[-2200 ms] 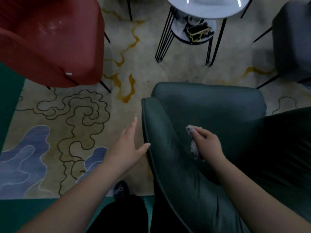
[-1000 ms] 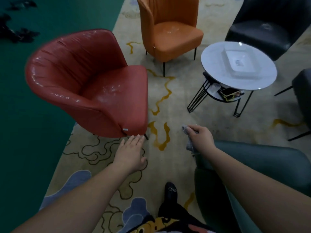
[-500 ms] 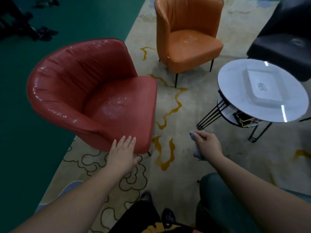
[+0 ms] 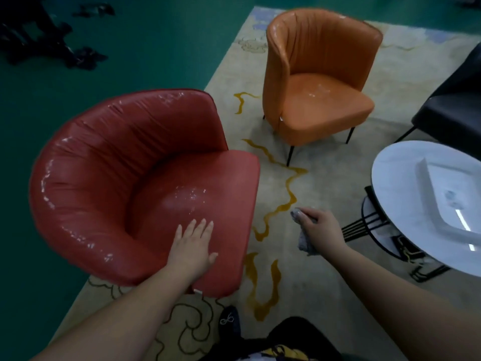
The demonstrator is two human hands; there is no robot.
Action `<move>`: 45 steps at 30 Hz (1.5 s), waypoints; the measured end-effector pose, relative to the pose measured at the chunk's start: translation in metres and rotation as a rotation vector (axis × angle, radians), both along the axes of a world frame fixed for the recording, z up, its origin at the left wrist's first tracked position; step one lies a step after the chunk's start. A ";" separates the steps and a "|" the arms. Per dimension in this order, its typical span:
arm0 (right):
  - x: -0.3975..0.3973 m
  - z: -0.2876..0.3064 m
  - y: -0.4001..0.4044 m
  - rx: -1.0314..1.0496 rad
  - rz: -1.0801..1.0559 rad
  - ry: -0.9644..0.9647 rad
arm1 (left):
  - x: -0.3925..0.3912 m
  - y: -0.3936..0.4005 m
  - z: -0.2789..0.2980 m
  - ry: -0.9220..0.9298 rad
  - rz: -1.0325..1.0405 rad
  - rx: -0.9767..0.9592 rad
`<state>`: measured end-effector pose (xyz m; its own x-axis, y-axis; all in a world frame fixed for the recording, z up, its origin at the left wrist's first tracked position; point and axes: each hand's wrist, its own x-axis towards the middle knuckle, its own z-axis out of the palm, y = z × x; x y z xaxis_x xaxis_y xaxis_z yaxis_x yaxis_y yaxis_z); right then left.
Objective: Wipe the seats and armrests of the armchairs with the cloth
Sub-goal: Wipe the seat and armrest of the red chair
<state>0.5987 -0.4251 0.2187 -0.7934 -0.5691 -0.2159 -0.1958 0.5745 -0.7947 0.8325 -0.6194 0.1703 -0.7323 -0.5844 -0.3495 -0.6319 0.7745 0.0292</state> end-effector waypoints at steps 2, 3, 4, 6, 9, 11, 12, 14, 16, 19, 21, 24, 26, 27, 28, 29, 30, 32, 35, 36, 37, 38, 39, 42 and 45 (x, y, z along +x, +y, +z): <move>-0.019 0.000 -0.022 -0.001 0.020 0.012 | -0.016 -0.015 -0.002 0.003 0.010 0.000; -0.029 0.000 -0.033 0.003 0.032 0.024 | -0.024 -0.022 -0.003 0.007 0.022 -0.002; -0.039 -0.002 -0.043 0.010 0.042 0.035 | -0.031 -0.027 -0.004 0.003 0.038 0.002; -0.061 -0.006 -0.066 0.019 0.081 0.048 | -0.043 -0.040 -0.009 -0.018 0.075 0.022; -0.098 -0.012 -0.106 0.028 0.169 0.060 | -0.060 -0.058 -0.022 -0.054 0.172 0.029; -0.125 -0.016 -0.134 0.014 0.253 0.074 | -0.072 -0.071 -0.027 -0.083 0.262 0.039; -0.139 -0.018 -0.149 0.003 0.300 0.081 | -0.078 -0.077 -0.029 -0.091 0.322 0.038; -0.167 -0.020 -0.180 -0.001 0.410 0.071 | -0.090 -0.085 -0.033 -0.108 0.457 0.052; -0.189 -0.021 -0.210 0.013 0.517 0.055 | -0.100 -0.084 -0.035 -0.111 0.597 0.089; -0.213 -0.024 -0.251 0.037 0.658 0.064 | -0.114 -0.074 -0.038 -0.086 0.799 0.145; -0.218 -0.027 -0.276 0.063 0.756 0.027 | -0.122 -0.069 -0.039 -0.052 0.905 0.172; -0.208 -0.036 -0.310 0.104 0.854 -0.059 | -0.124 -0.071 -0.038 -0.004 1.019 0.175; -0.195 -0.045 -0.331 0.125 0.895 -0.087 | -0.120 -0.078 -0.039 0.021 1.079 0.178; -0.188 -0.050 -0.341 0.143 0.911 -0.088 | -0.117 -0.081 -0.041 0.030 1.105 0.183; -0.182 -0.055 -0.350 0.155 0.924 -0.103 | -0.114 -0.086 -0.044 0.036 1.129 0.186; -0.176 -0.061 -0.360 0.156 0.940 -0.131 | -0.110 -0.091 -0.049 0.041 1.151 0.187; -0.171 -0.067 -0.370 0.158 0.958 -0.142 | -0.105 -0.097 -0.055 0.044 1.168 0.189; -0.160 -0.080 -0.390 0.167 0.978 -0.130 | -0.096 -0.108 -0.071 0.055 1.202 0.194; -0.143 -0.108 -0.419 0.158 0.996 -0.115 | -0.083 -0.122 -0.105 0.064 1.239 0.201; -0.137 -0.119 -0.427 0.154 1.009 -0.098 | -0.079 -0.126 -0.117 0.063 1.246 0.196; -0.132 -0.131 -0.435 0.148 1.029 -0.093 | -0.077 -0.130 -0.129 0.061 1.252 0.191; -0.127 -0.145 -0.441 0.142 1.051 -0.092 | -0.075 -0.134 -0.143 0.060 1.260 0.186; -0.121 -0.158 -0.447 0.134 1.068 -0.090 | -0.073 -0.138 -0.157 0.060 1.267 0.179; -0.105 -0.198 -0.463 0.099 1.110 -0.058 | -0.069 -0.152 -0.202 0.065 1.285 0.174; -0.088 -0.240 -0.483 0.087 1.142 -0.028 | -0.064 -0.171 -0.250 0.085 1.317 0.198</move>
